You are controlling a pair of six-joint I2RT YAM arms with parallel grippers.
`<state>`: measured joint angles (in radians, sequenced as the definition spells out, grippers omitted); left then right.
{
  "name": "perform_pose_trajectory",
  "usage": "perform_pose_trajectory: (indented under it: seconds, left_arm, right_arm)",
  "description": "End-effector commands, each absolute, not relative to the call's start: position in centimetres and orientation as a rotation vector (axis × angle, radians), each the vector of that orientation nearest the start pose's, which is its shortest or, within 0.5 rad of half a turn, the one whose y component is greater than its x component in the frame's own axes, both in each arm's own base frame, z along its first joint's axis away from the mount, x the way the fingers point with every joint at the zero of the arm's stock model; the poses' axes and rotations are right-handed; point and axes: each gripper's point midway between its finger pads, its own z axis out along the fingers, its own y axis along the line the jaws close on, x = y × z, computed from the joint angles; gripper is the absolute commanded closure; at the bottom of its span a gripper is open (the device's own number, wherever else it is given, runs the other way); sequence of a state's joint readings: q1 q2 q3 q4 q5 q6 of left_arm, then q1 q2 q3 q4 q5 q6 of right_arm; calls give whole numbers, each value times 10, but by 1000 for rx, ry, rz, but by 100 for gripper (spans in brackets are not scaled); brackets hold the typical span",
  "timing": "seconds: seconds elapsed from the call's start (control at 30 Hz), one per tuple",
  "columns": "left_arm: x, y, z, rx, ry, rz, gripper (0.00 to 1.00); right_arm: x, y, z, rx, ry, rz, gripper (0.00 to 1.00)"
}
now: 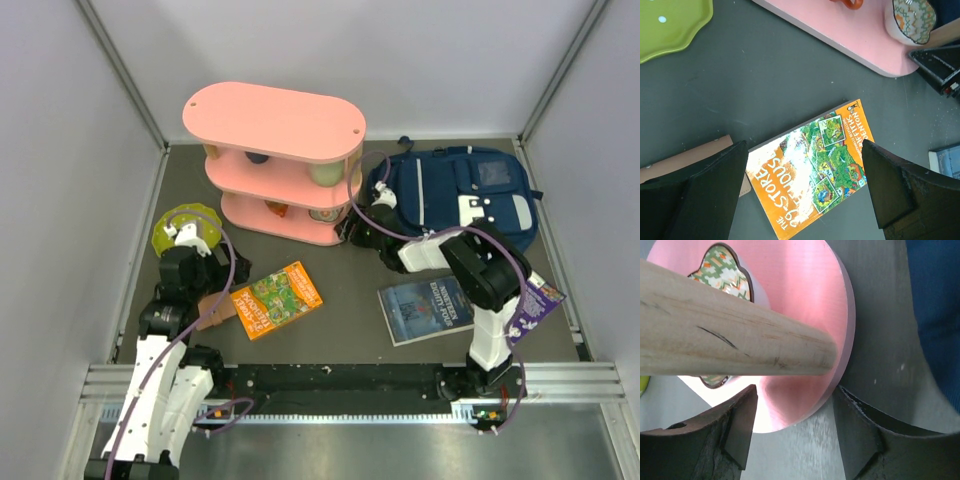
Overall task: Pack the student bag
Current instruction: Move the distractor to the center of the board.
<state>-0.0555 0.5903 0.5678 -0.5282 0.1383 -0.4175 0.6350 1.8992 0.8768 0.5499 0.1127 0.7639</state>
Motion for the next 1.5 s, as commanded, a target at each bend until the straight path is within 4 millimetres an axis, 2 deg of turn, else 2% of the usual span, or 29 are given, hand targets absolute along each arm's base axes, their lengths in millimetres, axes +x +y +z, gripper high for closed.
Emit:
perform_pose_trajectory:
  seconds: [0.0, 0.13, 0.17, 0.23, 0.33, 0.43, 0.47, 0.5, 0.6, 0.67, 0.7, 0.83, 0.93, 0.97, 1.03, 1.1, 1.13, 1.17, 1.33, 1.37, 1.43, 1.47]
  left_arm:
    - [240, -56, 171, -277, 2082, -433, 1]
    - [244, -68, 170, -286, 2074, -521, 1]
    - [248, -71, 172, -283, 2063, -547, 1]
    - [251, -79, 169, -263, 2084, -593, 1]
    - [262, -80, 170, -255, 2081, -593, 1]
    - [273, -77, 170, -255, 2067, -571, 1]
    - [275, -77, 170, -252, 2063, -570, 1]
    - [283, -78, 172, -240, 2036, -575, 1]
    - [295, -88, 164, -208, 2030, -633, 1]
    - [305, -93, 166, -184, 2002, -660, 1]
    - [309, -94, 159, -188, 2021, -667, 1]
    - [323, -99, 151, -162, 2023, -691, 1]
    - [329, -105, 134, -161, 2045, -732, 1]
    - [334, -107, 129, -162, 2053, -739, 1]
    - [338, -109, 124, -153, 2059, -754, 1]
    - [345, -111, 117, -144, 2058, -764, 2]
    - [348, -112, 116, -141, 2058, -765, 2]
    - [351, -113, 107, -147, 2082, -771, 3]
    - [367, -118, 102, -131, 2072, -801, 4]
    - [370, -118, 94, -138, 2092, -805, 5]
    - [377, -122, 96, -122, 2081, -826, 7]
    - [379, -122, 89, -132, 2096, -831, 7]
  right_arm:
    - [435, 312, 95, 176, 1979, 833, 38]
    - [446, 306, 100, 146, 1973, 837, 36]
    - [445, 310, 103, 117, 1979, 873, 36]
    - [446, 307, 105, 96, 1991, 894, 34]
    - [433, 300, 119, 68, 1971, 912, 26]
    - [410, 295, 126, 48, 1970, 953, 19]
    - [397, 294, 118, 31, 1997, 971, 18]
    - [390, 295, 128, 19, 1980, 991, 17]
    - [369, 297, 120, -18, 2023, 998, 13]
    - [355, 300, 117, -34, 2039, 1037, 12]
    - [349, 305, 117, -46, 2038, 1057, 12]
    - [335, 319, 106, -45, 2075, 1108, 13]
    - [335, 328, 102, -20, 2073, 1132, 17]
    - [337, 331, 95, -13, 2086, 1134, 18]
    - [343, 336, 98, 5, 2067, 1155, 21]
    - [348, 339, 89, 23, 2077, 1152, 23]
    - [353, 343, 90, 37, 2072, 1151, 23]
    - [355, 344, 88, 44, 2076, 1146, 24]
    - [371, 346, 77, 131, 2072, 1116, 28]
    - [373, 346, 76, 143, 2074, 1112, 28]
    - [380, 346, 70, 186, 2072, 1095, 30]
    - [382, 347, 69, 193, 2070, 1091, 31]
